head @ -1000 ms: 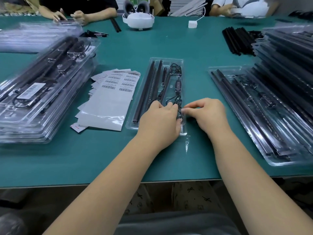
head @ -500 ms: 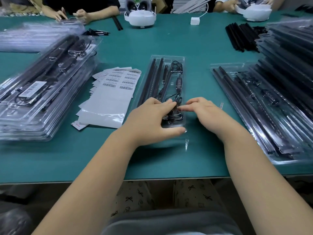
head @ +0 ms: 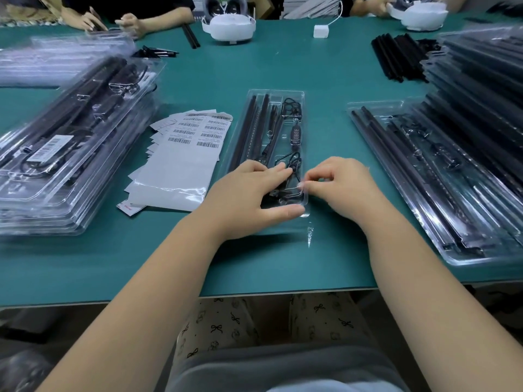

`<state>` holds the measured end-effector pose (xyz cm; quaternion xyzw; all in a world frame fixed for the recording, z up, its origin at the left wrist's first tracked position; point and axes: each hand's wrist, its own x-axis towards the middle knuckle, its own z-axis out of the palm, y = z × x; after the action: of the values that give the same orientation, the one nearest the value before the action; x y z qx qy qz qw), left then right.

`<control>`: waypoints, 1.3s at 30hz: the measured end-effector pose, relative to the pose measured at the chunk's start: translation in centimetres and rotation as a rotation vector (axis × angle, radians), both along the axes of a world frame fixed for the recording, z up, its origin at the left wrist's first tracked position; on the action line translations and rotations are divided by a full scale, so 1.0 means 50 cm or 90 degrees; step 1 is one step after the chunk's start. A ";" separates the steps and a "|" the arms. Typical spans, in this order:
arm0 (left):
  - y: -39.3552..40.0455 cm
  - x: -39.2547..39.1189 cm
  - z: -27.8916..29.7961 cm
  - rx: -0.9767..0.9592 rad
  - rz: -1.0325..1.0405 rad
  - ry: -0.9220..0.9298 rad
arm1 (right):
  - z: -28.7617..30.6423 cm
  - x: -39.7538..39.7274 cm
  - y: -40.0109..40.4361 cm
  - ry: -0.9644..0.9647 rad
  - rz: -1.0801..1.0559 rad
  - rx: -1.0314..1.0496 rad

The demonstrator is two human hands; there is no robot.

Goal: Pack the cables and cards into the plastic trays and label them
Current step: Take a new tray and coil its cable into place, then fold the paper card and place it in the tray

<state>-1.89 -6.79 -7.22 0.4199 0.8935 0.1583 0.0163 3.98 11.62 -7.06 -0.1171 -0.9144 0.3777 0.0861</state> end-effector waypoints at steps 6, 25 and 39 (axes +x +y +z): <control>0.004 0.001 0.002 -0.059 -0.013 0.005 | -0.015 -0.001 -0.001 0.055 -0.117 -0.172; 0.024 0.028 -0.009 0.048 0.003 0.099 | -0.018 -0.015 -0.022 0.012 -0.153 0.043; -0.110 -0.117 0.027 -0.083 0.471 0.021 | -0.021 -0.012 -0.018 0.035 -0.147 0.041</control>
<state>-7.76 -12.27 -5.88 0.0694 0.9931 0.0894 -0.0300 3.35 10.74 -8.13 -0.2086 -0.9037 0.3390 0.1576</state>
